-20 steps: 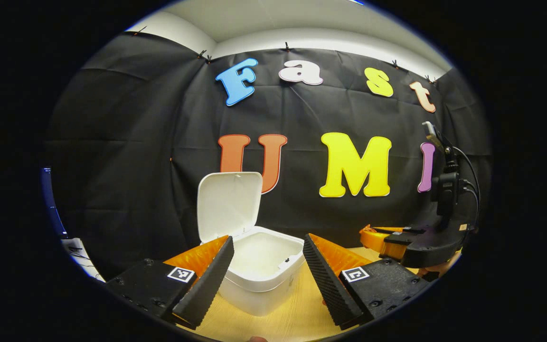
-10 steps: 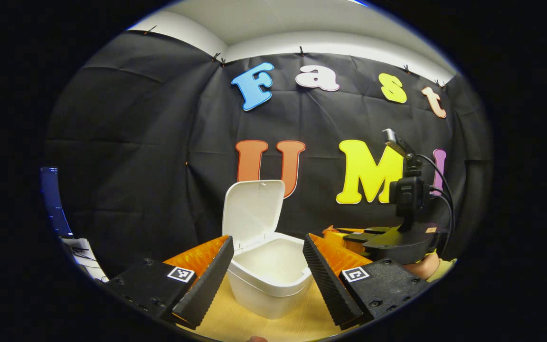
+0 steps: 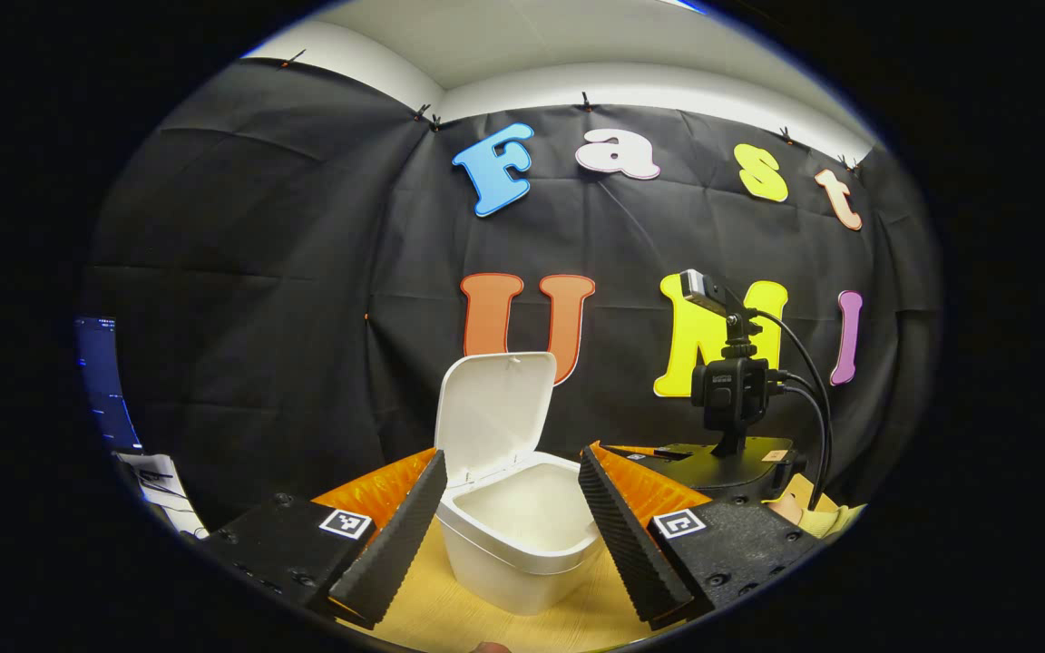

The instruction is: Press the lid of the desktop garbage bin to open it, pick up the crumpled paper on the desktop and throw it into the bin, then pick up the pop can on the desktop and drop it into the bin, and finally close the garbage bin lid.

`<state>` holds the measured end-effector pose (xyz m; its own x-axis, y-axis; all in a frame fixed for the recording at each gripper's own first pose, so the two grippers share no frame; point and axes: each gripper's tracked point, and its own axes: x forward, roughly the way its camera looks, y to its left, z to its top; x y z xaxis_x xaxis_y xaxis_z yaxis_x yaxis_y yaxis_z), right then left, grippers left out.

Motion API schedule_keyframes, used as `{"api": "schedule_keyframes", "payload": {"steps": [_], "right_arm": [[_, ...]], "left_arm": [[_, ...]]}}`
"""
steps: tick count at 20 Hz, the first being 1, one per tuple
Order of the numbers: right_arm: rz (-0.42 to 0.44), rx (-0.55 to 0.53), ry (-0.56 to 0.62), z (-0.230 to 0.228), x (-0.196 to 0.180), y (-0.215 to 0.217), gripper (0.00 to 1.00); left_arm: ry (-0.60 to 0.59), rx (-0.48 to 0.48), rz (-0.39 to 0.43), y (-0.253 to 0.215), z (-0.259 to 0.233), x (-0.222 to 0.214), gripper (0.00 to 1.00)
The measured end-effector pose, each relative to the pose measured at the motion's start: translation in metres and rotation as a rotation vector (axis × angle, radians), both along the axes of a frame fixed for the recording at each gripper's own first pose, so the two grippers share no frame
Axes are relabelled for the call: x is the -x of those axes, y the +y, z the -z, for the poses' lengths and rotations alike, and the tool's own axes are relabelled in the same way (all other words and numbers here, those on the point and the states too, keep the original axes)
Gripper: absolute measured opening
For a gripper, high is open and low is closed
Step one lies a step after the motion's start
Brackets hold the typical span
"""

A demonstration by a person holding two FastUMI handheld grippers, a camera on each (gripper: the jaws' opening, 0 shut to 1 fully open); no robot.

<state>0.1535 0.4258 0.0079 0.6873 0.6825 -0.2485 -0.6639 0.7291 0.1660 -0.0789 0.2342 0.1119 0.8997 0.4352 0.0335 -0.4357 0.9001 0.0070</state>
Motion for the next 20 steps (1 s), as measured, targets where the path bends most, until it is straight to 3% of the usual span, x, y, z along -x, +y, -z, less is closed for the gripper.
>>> {"api": "schedule_keyframes", "payload": {"steps": [3,5,6,7,12,20], "right_arm": [[-0.01,-0.006,0.007,0.004,-0.002,0.004,0.29],[-0.015,-0.01,0.017,0.006,-0.002,0.006,0.4],[-0.011,-0.007,0.017,0.007,-0.003,0.006,0.59],[-0.006,-0.004,0.013,0.007,-0.004,0.004,0.68],[0.036,0.009,-0.023,0.0,-0.005,-0.02,0.86],[0.214,0.034,-0.129,-0.023,0.005,-0.108,0.94]], "left_arm": [[0.002,0.002,-0.016,0.003,0.002,0.0,0.96],[0.005,0.004,-0.024,0.004,0.004,-0.001,0.96],[0.009,0.006,-0.028,0.003,0.005,0.0,0.96],[0.012,0.006,-0.031,0.004,0.007,-0.002,0.96],[0.018,0.015,-0.029,-0.004,0.011,-0.007,0.96],[0.039,0.018,0.04,-0.034,0.023,-0.03,0.96]]}}
